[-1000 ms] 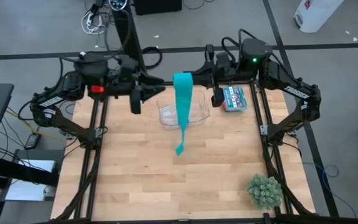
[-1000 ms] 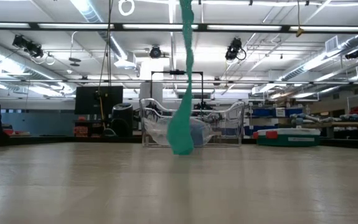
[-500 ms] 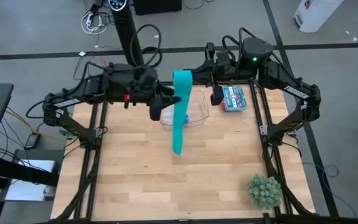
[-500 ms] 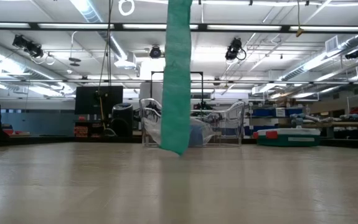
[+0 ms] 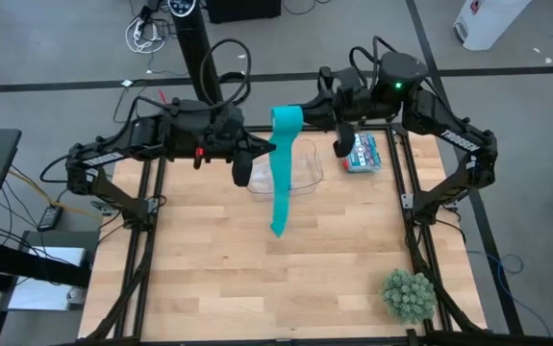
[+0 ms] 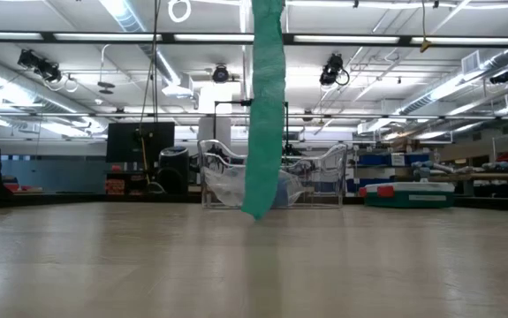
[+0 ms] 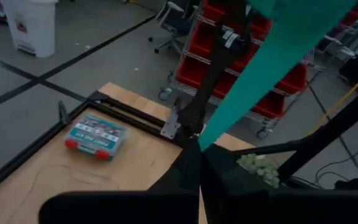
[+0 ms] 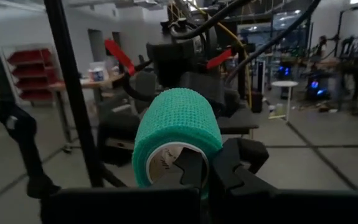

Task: Roll bandage
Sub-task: Roll the sky blue bandage

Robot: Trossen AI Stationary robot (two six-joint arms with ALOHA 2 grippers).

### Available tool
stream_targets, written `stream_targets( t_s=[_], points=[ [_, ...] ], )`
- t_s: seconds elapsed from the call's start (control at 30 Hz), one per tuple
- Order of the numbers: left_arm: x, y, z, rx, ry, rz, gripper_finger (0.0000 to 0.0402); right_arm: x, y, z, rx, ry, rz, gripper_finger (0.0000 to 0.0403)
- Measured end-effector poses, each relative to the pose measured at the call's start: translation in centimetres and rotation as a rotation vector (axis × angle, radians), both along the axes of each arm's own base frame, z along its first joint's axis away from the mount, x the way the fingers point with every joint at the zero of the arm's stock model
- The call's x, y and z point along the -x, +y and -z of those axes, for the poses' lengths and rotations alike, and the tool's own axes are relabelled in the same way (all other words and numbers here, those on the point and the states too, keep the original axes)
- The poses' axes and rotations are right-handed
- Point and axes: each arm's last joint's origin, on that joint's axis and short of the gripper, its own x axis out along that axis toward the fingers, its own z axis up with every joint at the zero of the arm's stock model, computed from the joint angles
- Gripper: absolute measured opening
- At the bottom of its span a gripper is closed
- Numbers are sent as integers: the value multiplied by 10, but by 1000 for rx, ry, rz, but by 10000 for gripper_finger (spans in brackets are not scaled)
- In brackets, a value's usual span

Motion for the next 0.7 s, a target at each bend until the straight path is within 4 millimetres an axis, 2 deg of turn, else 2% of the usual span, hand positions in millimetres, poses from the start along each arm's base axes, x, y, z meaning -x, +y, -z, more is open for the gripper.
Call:
stream_targets(
  t_s=[0.2,0.47,0.57,0.7],
  points=[
    [1,0,3,-21,36,1,5,6,-5,-3,-85,2,-30,0],
    [0,1,0,-55,14,-26,7,6,-3,-4,-96,-3,-71,0],
    [-1,-1,-2,-48,-16,38,23,6,-4,-4,-97,-3,-69,0],
    [-1,-5,-3,-37,-30,88,73,6,-6,-4,-97,-4,-63,0]
  ],
)
